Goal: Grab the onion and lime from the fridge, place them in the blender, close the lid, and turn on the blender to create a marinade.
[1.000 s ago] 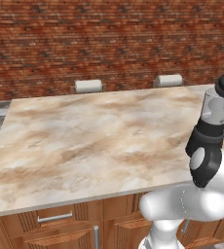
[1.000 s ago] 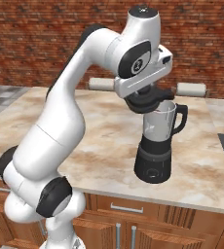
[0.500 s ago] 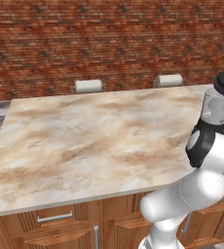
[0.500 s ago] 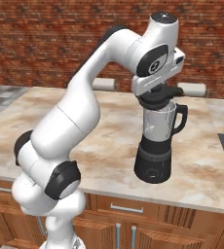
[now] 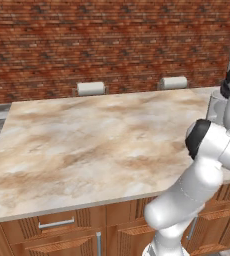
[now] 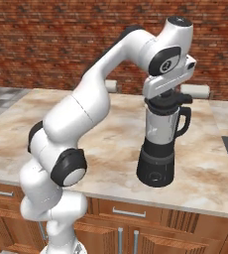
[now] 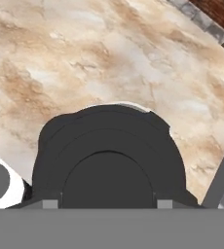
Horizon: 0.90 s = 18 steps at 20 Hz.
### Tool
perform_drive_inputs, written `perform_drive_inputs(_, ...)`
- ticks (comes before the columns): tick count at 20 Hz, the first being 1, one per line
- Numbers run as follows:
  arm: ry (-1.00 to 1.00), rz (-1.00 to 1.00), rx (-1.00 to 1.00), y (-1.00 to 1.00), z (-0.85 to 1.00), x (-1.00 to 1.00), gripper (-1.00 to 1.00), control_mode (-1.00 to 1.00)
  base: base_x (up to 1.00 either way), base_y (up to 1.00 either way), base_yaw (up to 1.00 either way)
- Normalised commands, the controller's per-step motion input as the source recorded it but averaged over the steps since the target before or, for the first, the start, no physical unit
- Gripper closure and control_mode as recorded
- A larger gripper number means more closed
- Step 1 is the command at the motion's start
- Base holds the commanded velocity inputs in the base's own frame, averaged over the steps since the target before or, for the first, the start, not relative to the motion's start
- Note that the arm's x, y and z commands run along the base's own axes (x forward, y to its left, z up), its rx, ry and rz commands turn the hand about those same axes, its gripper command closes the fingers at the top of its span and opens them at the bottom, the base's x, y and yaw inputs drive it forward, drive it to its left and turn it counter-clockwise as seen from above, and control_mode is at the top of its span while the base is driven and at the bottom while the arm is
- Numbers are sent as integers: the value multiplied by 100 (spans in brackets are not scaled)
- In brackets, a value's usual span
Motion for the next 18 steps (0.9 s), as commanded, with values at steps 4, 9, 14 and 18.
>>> perform_drive_inputs(4, 16, 0, 1, 2, -2, 49, 100, -100, 0, 0, 0)
perform_drive_inputs(9, 9, 0, 3, 0, 0, 45, 100, -100, 0, 0, 0)
perform_drive_inputs(14, 1, 0, 3, 0, 0, 37, 100, -100, 0, 0, 0)
perform_drive_inputs(18, 0, 0, 3, 0, -16, 9, 100, -100, 0, 0, 0)
